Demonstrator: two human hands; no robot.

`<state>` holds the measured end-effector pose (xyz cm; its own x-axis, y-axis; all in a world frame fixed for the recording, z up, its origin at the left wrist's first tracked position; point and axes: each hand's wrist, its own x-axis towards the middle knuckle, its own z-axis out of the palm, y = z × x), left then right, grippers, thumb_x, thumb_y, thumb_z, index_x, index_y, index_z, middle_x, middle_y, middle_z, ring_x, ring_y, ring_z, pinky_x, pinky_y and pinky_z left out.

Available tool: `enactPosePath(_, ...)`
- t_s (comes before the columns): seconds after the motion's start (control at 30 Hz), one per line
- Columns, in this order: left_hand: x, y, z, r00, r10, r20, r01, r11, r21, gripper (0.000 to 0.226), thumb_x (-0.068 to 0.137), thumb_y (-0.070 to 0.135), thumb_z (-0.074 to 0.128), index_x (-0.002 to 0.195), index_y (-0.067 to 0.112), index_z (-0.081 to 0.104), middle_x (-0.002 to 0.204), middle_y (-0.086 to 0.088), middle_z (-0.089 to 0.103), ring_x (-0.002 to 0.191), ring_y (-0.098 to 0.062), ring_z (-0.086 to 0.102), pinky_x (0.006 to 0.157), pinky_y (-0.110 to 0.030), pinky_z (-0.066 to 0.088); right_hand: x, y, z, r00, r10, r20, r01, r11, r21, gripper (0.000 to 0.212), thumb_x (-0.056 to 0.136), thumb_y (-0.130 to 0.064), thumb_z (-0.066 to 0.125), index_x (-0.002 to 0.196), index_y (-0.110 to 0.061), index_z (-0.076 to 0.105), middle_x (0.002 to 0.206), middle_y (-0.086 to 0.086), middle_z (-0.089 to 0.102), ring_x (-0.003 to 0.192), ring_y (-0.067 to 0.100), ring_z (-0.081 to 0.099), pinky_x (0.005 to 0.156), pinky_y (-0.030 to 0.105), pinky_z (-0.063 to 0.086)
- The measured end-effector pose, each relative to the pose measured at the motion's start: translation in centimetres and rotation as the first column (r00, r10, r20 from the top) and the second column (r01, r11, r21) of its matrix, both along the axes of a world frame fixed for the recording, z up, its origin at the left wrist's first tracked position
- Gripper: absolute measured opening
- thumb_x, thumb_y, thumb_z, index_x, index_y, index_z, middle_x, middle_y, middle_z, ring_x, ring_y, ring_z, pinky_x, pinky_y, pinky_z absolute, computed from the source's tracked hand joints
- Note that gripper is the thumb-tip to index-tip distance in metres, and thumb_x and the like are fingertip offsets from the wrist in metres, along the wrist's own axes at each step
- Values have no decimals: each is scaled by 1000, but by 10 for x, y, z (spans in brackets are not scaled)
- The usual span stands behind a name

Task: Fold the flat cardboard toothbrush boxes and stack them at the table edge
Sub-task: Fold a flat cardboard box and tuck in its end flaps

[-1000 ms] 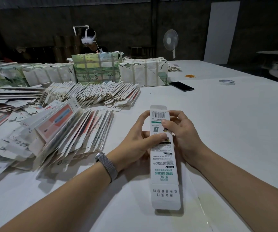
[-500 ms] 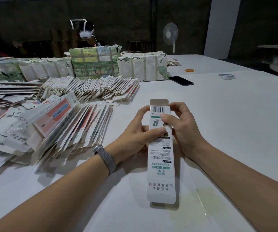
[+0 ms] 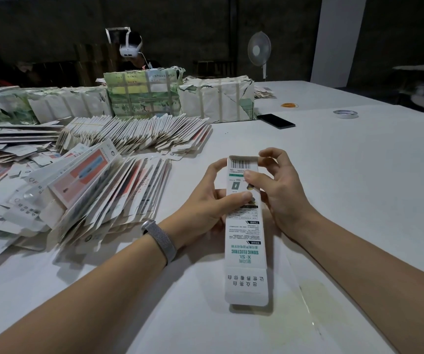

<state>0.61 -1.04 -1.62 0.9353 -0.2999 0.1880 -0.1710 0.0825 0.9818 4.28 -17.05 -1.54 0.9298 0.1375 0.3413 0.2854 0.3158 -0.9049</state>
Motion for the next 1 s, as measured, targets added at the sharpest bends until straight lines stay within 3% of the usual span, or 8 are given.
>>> enactPosePath(0.2,0,0,-1,1000,10,-13,-10,1000,-28,71,82,17,71,140,31,33,91,-14,76,70,-26,72,66,-39,61,0,-1,-1,1000,-8,23,9,998,-59,34,77,-18,70,109,-28,64,105,-6,69,88,25,73,76,39,61)
enactPosePath(0.4,0,0,0,1000,-7,-26,5,998,-62,80,83,13,75,146,30,30,96,-18,75,74,-27,73,67,-38,61,-1,0,-1,1000,-9,24,11,995,-101,29,79,-18,68,107,-27,66,109,-1,69,89,26,73,77,41,61)
enactPosePath(0.63,-1,0,1,1000,-14,-17,13,998,-59,65,84,13,78,130,37,38,88,-9,77,70,-21,74,62,-30,59,-3,-2,0,999,28,44,-23,992,-120,27,88,-9,65,99,-33,70,110,6,66,82,21,74,68,29,58)
enactPosePath(0.77,-1,0,0,1000,-30,-1,30,999,-20,62,83,13,71,131,35,39,89,-11,77,70,-22,74,63,-29,58,-3,-1,4,998,-51,36,55,989,-135,15,87,-21,70,80,-34,70,94,2,66,76,15,70,65,28,56)
enactPosePath(0.83,0,0,0,999,-50,-1,50,999,18,69,83,13,72,139,29,36,95,-13,77,72,-23,74,64,-30,58,-1,-2,6,997,-71,5,71,990,-125,21,90,-27,70,70,-30,67,78,-1,67,70,15,69,62,30,56)
enactPosePath(0.9,0,0,0,998,-68,-4,68,996,54,75,84,14,72,145,24,32,99,-14,77,74,-25,74,65,-31,59,2,-4,5,996,-81,-36,77,991,-108,30,94,-22,68,64,-27,64,71,1,67,67,18,68,59,32,56)
enactPosePath(1.0,1,0,1,997,-83,-5,83,993,86,76,85,15,72,148,24,30,101,-15,77,76,-26,75,65,-32,59,4,-4,3,992,-81,-100,72,993,-95,25,93,-12,66,71,-23,64,75,6,66,66,19,68,58,31,56)
